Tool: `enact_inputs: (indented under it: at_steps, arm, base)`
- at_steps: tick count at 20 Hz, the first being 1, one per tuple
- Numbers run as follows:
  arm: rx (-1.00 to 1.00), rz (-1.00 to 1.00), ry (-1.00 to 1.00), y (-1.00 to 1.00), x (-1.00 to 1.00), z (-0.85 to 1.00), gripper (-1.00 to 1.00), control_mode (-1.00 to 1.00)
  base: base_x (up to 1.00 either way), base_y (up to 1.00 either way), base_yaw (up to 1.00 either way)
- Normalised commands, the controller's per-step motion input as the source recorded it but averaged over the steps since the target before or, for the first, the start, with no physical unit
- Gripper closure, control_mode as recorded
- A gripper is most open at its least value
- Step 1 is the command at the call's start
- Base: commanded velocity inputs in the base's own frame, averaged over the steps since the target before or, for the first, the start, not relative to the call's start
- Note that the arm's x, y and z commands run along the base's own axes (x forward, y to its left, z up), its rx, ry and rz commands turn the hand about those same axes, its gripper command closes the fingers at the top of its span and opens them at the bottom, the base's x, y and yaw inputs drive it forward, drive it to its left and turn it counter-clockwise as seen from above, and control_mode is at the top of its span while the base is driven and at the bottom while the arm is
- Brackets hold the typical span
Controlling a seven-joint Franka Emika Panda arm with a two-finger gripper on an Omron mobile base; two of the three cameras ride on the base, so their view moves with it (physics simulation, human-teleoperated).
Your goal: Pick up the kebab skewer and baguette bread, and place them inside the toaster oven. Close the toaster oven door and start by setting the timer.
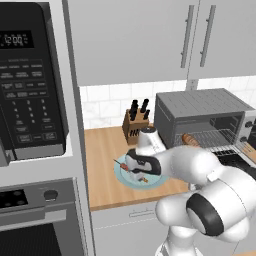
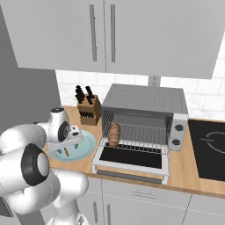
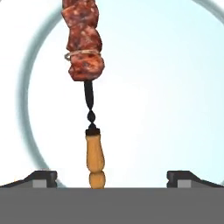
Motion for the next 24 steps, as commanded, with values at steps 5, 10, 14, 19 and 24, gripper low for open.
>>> enact_inputs:
  at_steps: [5, 10, 14, 19, 24]
  arm:
    - [0.00, 0.00, 0.03, 0.03, 0.29, -0.29, -1.00, -1.00]
    - [0.00, 0.00, 0.00, 0.00, 0.00, -0.34, -1.00, -1.00]
    - [0.00, 0.00, 0.00, 0.00, -0.15, -0.19, -1.00, -1.00]
    - [0.00, 0.00, -0.01, 0.00, -0.06, -0.25, 1.00, -1.00]
    - [0.00, -0.02, 0.00, -0.21, -0.20, -0.21, 1.00, -1.00]
  base:
    - [0.00, 0.00, 0.00]
    - [0.00, 0.00, 0.00]
    - [0.00, 0.00, 0.00]
    - [0.00, 0.00, 0.00]
    - [0.00, 0.00, 0.00]
